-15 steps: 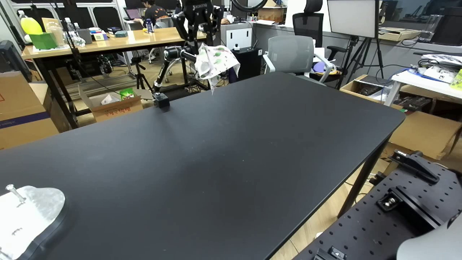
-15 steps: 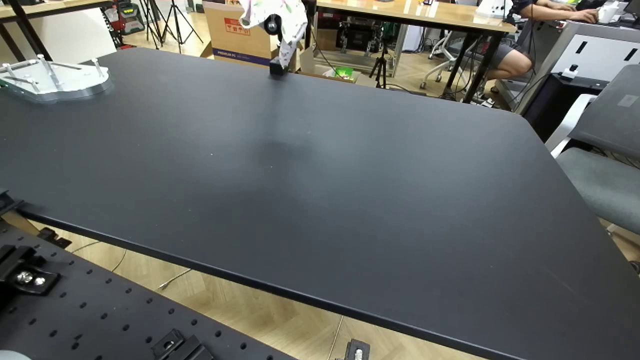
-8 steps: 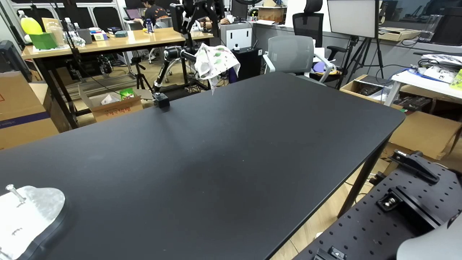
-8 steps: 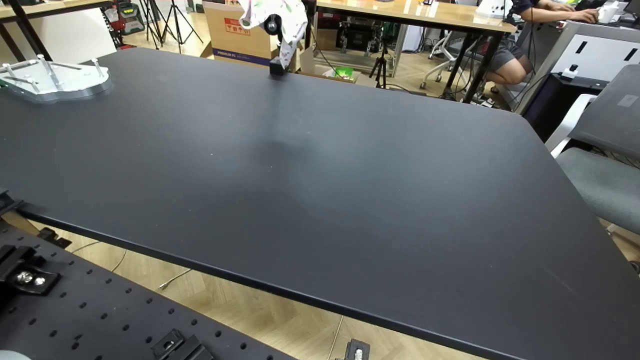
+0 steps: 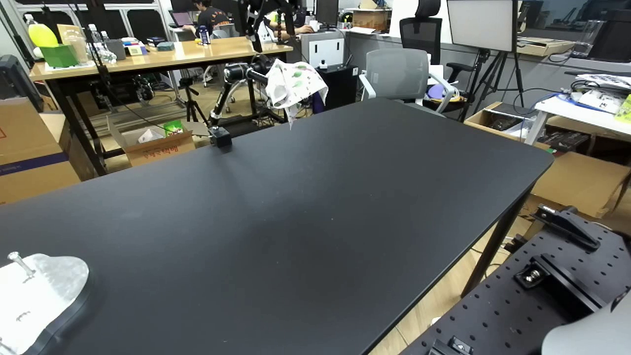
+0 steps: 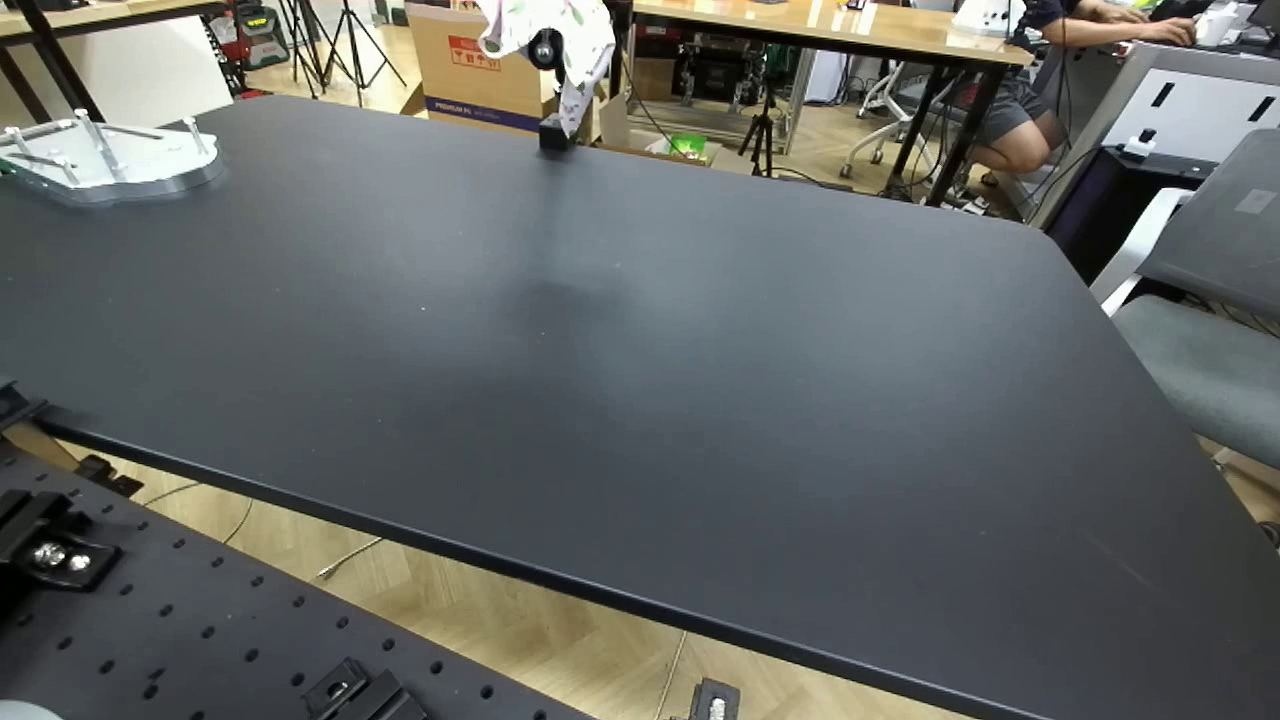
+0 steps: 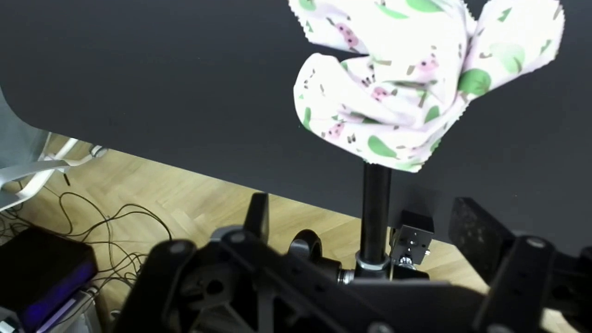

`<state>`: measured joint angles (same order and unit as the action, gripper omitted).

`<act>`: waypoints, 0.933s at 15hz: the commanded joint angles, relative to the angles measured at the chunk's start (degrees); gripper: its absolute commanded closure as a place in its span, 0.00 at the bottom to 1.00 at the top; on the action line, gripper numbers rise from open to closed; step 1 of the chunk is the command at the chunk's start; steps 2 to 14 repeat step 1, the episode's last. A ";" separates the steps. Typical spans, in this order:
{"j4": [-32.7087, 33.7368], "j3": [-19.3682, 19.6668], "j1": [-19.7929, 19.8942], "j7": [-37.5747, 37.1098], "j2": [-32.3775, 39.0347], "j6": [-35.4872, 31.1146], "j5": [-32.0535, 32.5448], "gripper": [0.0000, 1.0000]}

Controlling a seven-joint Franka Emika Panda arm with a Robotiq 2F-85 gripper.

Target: Hang the cloth on the stand

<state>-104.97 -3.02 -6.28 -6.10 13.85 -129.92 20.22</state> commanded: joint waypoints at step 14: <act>0.11 0.39 -0.38 0.10 0.04 0.09 -0.16 0.00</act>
